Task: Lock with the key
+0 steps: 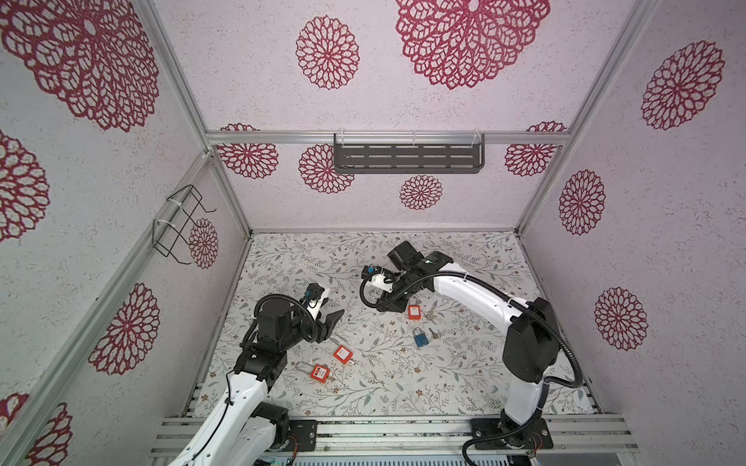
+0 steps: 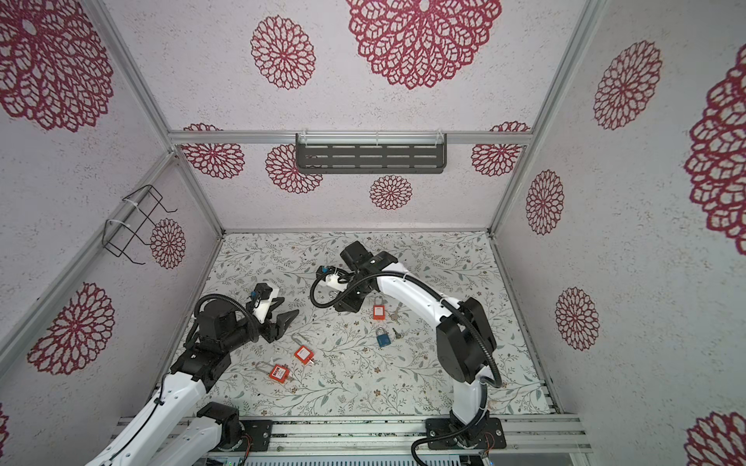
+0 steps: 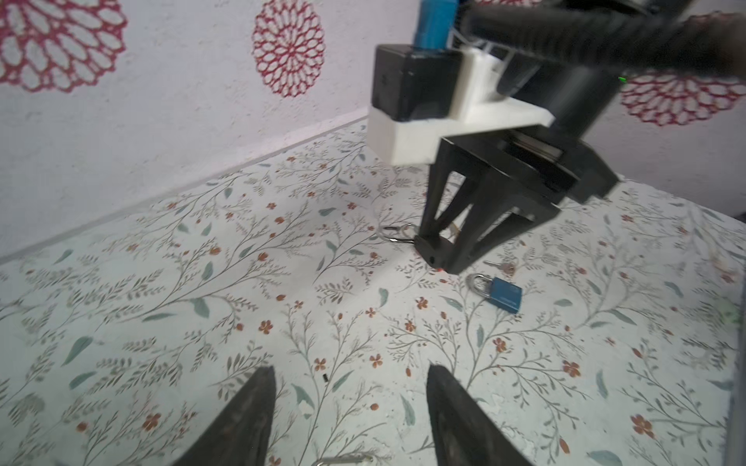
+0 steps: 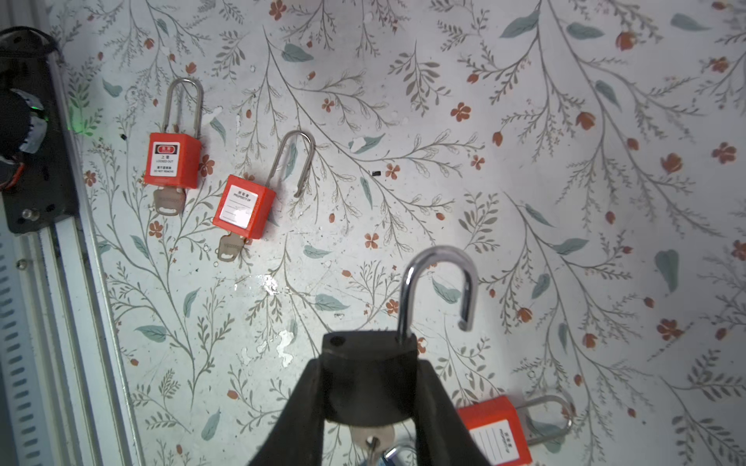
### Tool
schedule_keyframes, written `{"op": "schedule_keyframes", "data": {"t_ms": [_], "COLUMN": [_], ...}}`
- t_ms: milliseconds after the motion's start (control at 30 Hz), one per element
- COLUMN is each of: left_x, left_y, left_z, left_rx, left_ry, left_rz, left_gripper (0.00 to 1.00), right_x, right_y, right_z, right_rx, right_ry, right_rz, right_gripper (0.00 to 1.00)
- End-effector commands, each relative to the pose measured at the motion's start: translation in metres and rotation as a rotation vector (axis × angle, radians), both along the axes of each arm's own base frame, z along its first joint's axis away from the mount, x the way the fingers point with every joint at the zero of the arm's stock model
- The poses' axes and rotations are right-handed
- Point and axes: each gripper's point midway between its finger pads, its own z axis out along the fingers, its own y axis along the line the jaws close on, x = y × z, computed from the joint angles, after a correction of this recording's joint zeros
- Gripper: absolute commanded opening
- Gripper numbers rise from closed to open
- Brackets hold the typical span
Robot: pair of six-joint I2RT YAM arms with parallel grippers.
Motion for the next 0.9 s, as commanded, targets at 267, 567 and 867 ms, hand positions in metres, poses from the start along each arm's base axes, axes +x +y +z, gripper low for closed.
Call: {"op": "schedule_keyframes", "data": {"t_ms": [267, 567, 867], "left_x": [-0.021, -0.022, -0.021], "left_y": [-0.05, -0.075, -0.087], "left_z": [0.028, 0.022, 0.019], "left_rx": [0.171, 0.374, 0.482], "left_ry": [-0.325, -0.498, -0.643], "left_rz": [-0.472, -0.579, -0.571], "left_gripper": [0.53, 0.44, 0.38], "right_x": [-0.052, -0.067, -0.072], "right_y": [-0.022, -0.027, -0.029], "right_z": [0.059, 0.071, 0.069], "right_rx": [0.121, 0.164, 0.158], "right_ry": [-0.158, -0.183, -0.162], "right_rz": [0.294, 0.345, 0.362], "right_gripper": [0.25, 0.22, 0.21]}}
